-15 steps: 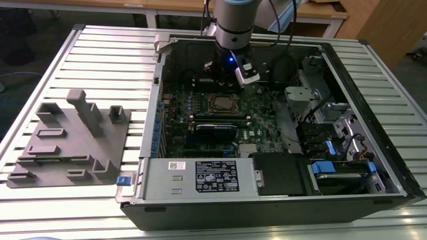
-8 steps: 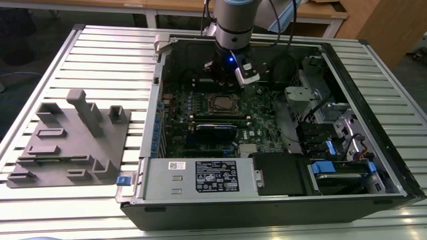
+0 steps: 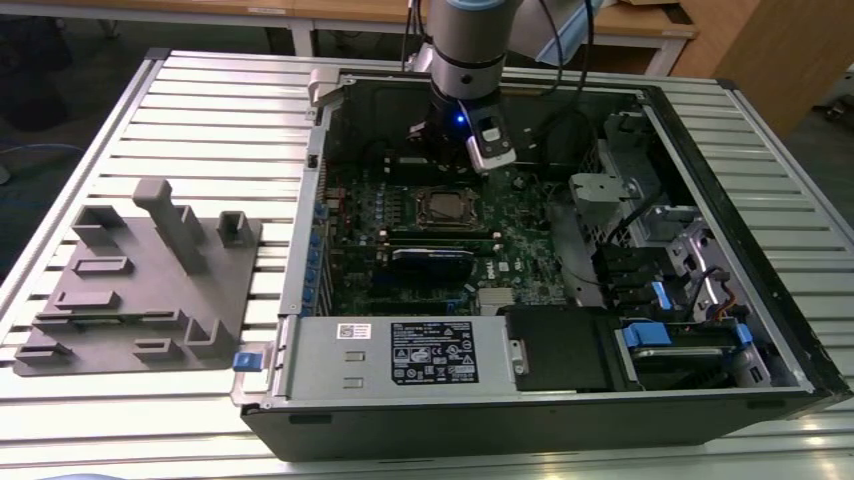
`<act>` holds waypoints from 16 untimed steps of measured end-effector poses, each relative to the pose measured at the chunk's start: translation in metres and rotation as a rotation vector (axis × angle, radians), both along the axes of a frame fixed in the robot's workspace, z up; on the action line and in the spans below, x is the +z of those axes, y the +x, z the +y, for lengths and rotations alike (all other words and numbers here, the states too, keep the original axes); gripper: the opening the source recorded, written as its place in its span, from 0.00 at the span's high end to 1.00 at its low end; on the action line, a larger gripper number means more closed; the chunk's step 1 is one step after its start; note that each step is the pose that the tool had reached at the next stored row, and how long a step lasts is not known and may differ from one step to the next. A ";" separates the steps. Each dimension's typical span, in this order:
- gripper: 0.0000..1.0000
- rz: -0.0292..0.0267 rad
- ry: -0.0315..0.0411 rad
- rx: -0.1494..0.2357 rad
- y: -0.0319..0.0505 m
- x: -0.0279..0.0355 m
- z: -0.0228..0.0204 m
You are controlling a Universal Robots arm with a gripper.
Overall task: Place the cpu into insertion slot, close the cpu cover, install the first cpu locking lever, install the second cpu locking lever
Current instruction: 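Install the first cpu locking lever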
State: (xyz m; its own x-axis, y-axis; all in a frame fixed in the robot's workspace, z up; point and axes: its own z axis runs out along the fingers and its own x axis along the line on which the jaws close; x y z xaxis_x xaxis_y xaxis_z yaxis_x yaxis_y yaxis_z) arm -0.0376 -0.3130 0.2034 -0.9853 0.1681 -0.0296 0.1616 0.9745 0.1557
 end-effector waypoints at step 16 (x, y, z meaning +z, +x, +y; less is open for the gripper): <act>0.89 -0.0009 -0.0009 -0.110 -0.0001 -0.0002 0.0002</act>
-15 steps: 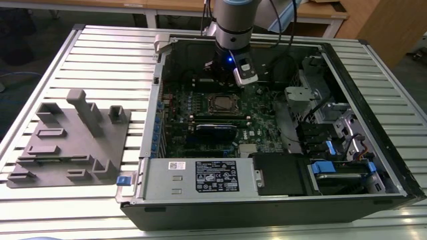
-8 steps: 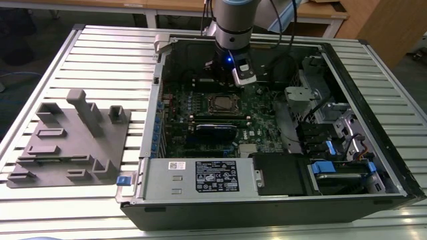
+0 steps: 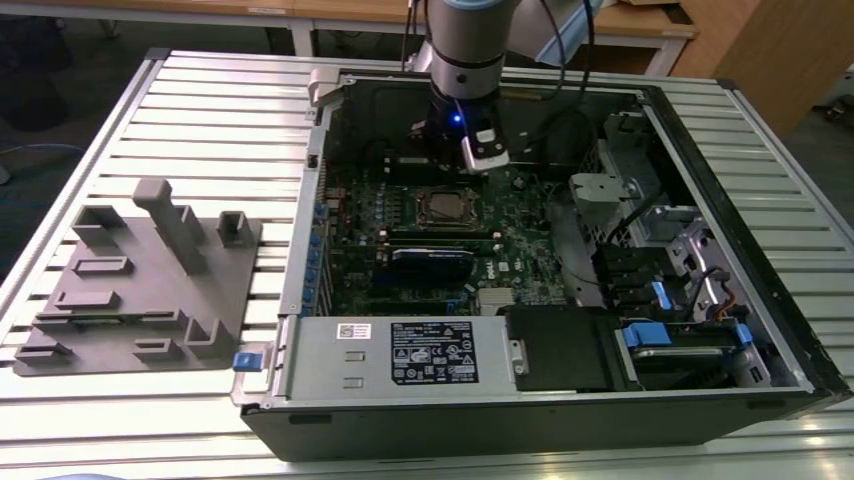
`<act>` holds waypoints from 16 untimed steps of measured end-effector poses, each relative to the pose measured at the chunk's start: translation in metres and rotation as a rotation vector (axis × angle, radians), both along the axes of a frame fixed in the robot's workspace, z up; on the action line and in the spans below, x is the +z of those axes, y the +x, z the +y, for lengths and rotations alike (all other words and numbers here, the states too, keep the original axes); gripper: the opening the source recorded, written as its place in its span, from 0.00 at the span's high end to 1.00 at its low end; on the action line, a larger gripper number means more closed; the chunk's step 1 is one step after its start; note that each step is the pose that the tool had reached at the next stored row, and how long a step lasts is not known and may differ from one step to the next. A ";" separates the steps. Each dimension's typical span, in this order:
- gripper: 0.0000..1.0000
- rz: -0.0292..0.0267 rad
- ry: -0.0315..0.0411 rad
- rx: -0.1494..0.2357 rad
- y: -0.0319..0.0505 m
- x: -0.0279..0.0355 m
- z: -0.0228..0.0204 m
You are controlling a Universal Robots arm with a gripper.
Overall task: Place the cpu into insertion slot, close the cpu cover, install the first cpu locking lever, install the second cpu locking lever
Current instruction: 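Install the first cpu locking lever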
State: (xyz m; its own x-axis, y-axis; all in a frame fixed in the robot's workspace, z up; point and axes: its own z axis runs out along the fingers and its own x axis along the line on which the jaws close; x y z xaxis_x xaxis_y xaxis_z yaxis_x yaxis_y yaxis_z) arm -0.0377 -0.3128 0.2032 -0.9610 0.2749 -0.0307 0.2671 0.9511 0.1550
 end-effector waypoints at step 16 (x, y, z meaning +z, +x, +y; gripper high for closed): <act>0.89 0.0001 -0.0016 -0.129 0.0002 0.0000 0.0017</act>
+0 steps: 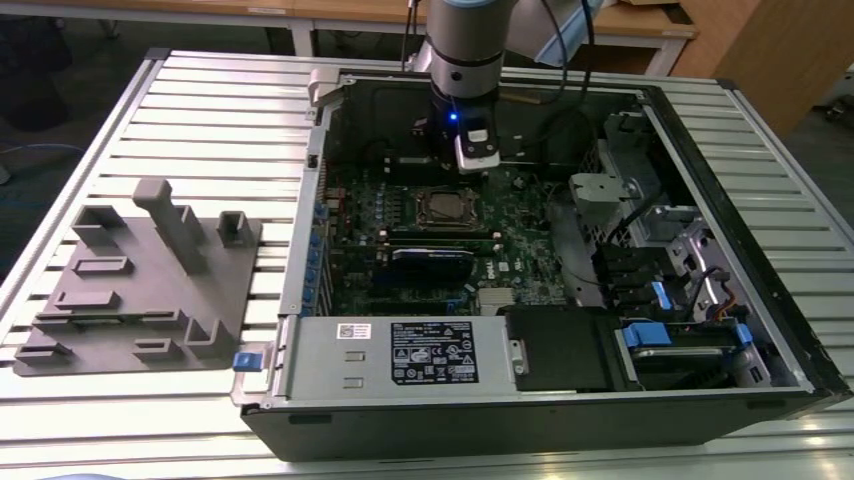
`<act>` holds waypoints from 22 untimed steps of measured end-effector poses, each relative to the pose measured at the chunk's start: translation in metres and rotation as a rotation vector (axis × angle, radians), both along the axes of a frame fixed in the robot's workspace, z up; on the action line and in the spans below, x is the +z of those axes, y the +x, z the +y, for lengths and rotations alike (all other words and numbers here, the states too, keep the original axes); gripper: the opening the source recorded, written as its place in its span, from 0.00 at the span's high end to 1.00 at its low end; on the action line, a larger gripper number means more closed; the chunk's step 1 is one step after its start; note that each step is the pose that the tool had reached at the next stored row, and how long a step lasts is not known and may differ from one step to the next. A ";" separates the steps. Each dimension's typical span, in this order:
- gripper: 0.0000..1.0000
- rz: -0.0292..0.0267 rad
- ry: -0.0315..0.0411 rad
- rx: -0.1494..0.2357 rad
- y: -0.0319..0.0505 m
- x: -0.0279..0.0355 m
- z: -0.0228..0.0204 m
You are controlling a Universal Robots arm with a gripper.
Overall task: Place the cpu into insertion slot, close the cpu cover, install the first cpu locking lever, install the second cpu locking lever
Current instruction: 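Install the first cpu locking lever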
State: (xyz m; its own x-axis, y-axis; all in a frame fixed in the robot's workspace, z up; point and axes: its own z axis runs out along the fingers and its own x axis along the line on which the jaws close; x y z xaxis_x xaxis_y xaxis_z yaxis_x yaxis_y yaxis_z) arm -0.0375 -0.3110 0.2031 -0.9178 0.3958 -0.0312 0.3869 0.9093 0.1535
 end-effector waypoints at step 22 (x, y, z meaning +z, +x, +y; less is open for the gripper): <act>0.89 -0.0044 -0.0260 -0.013 -0.0021 -0.0020 0.0025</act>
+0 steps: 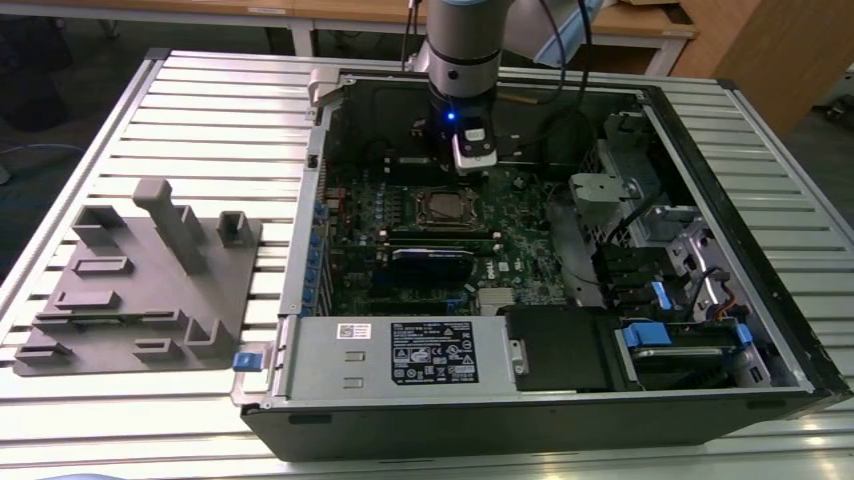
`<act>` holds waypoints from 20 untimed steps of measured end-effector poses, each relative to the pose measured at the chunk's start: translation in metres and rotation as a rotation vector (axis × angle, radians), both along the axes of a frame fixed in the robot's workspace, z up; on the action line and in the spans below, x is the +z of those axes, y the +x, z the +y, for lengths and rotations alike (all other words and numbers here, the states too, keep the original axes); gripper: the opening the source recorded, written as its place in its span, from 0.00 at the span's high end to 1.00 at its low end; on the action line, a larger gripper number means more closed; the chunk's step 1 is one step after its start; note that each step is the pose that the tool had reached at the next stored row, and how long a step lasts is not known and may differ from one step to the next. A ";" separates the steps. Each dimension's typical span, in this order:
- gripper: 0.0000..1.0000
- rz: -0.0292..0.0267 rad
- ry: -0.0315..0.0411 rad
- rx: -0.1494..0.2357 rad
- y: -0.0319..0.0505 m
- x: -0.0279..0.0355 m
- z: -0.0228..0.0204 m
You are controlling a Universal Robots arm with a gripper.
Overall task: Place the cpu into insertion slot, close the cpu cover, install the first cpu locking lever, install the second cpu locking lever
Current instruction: 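Install the first cpu locking lever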
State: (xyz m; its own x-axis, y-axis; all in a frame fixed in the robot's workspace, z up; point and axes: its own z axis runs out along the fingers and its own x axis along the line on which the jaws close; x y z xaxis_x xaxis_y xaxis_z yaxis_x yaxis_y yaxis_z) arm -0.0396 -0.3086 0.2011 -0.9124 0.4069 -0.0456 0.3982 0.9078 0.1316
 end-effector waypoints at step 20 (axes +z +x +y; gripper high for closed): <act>0.89 -0.0033 -0.0082 -0.001 -0.0003 0.0038 0.0043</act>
State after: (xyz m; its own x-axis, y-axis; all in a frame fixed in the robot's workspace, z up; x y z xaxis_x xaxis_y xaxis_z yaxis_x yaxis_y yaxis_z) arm -0.0399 -0.3043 0.2049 -0.9116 0.4078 -0.0520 0.3992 0.9082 0.1255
